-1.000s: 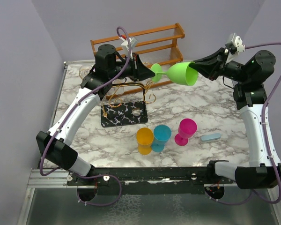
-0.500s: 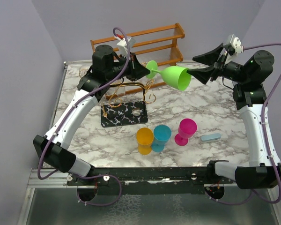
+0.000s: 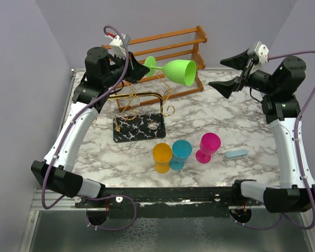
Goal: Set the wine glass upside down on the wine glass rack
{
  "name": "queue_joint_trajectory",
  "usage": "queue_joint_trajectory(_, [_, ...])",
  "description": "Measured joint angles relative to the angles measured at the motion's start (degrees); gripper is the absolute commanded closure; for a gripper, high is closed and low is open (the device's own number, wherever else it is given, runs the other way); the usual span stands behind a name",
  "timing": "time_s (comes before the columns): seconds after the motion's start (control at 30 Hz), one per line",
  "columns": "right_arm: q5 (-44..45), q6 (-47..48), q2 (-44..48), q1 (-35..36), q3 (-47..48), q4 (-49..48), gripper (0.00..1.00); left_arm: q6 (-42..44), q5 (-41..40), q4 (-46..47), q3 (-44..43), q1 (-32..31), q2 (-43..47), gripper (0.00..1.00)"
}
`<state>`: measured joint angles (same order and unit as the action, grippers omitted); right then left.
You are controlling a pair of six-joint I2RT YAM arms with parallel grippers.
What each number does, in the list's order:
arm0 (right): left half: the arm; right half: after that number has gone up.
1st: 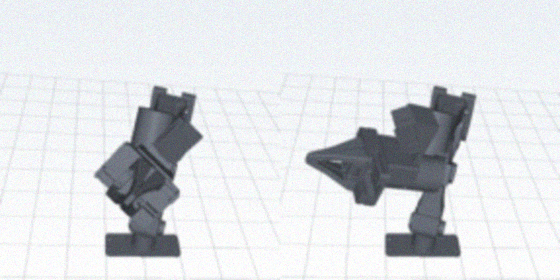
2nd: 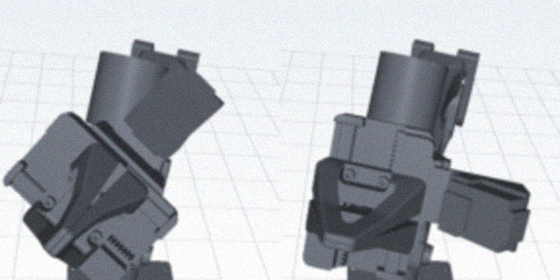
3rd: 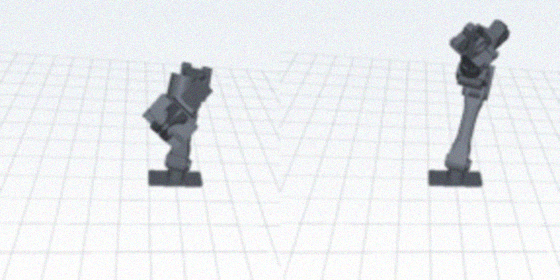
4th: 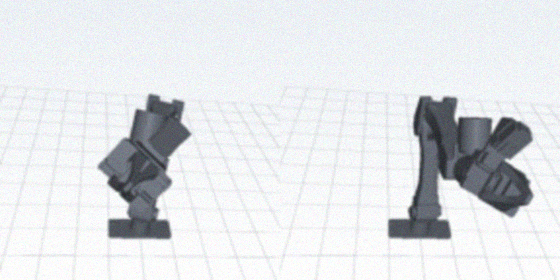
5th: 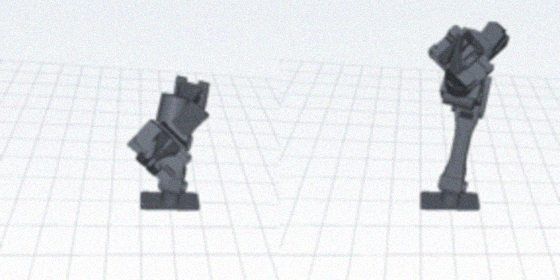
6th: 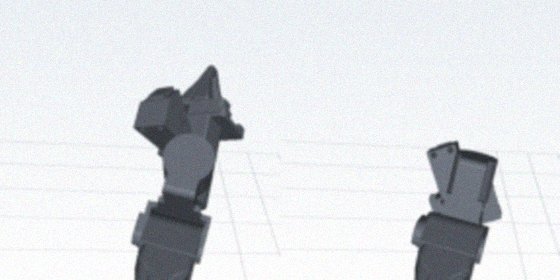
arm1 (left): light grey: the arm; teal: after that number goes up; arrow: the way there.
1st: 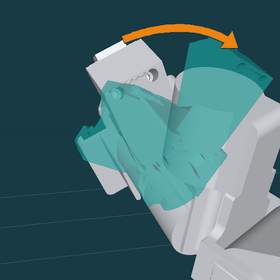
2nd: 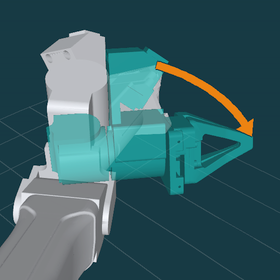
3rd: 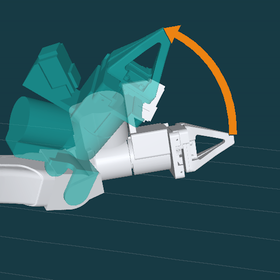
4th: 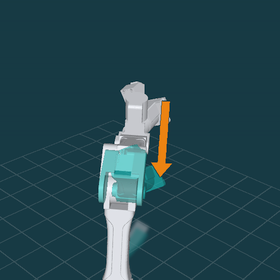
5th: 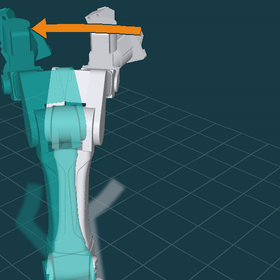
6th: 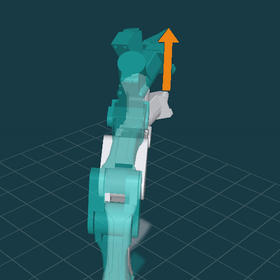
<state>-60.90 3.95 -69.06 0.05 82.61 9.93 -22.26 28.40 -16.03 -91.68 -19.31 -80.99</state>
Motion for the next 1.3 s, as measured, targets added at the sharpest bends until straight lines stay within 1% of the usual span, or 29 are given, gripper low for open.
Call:
queue_joint_trajectory(0.1, [1.9, 2.7, 0.2, 0.0, 0.0, 1.7, 0.04, 2.5, -2.4, -0.9, 0.0, 0.1, 1.2, 1.0])
queue_joint_trajectory(0.27, [5.0, 7.2, 0.2, 0.0, -1.0, 3.9, 0.01, 9.7, -7.6, -3.7, -1.3, 0.1, 2.5, 1.0])
queue_joint_trajectory(0.43, [8.8, 11.7, 0.6, 0.0, -6.0, 5.6, 0.01, 17.4, -14.3, -6.8, -4.1, -0.6, 2.3, 1.0])
queue_joint_trajectory(0.57, [13.0, 14.8, 1.4, 0.0, -11.5, 6.8, 0.01, 23.1, -19.9, -7.8, -6.8, -3.3, 1.8, 1.0])
queue_joint_trajectory(0.77, [17.6, 16.0, 3.3, 0.0, -18.3, 7.0, 0.01, 30.5, -27.3, -8.5, -11.0, -7.7, -0.5, 1.0])
queue_joint_trajectory(0.97, [21.6, 15.5, 3.6, 0.0, -20.3, 5.8, 0.01, 38.1, -34.4, -8.5, -15.0, -11.5, -4.0, 1.0])
queue_joint_trajectory(1.1, [23.0, 14.3, 3.6, 0.0, -22.1, 3.9, 0.01, 42.0, -36.8, -8.5, -16.5, -13.3, -5.9, 1.0])
queue_joint_trajectory(1.3, [23.5, 12.6, 3.6, 0.0, -24.2, 1.9, 0.01, 46.4, -38.1, -8.5, -16.5, -14.7, -8.0, 1.0])
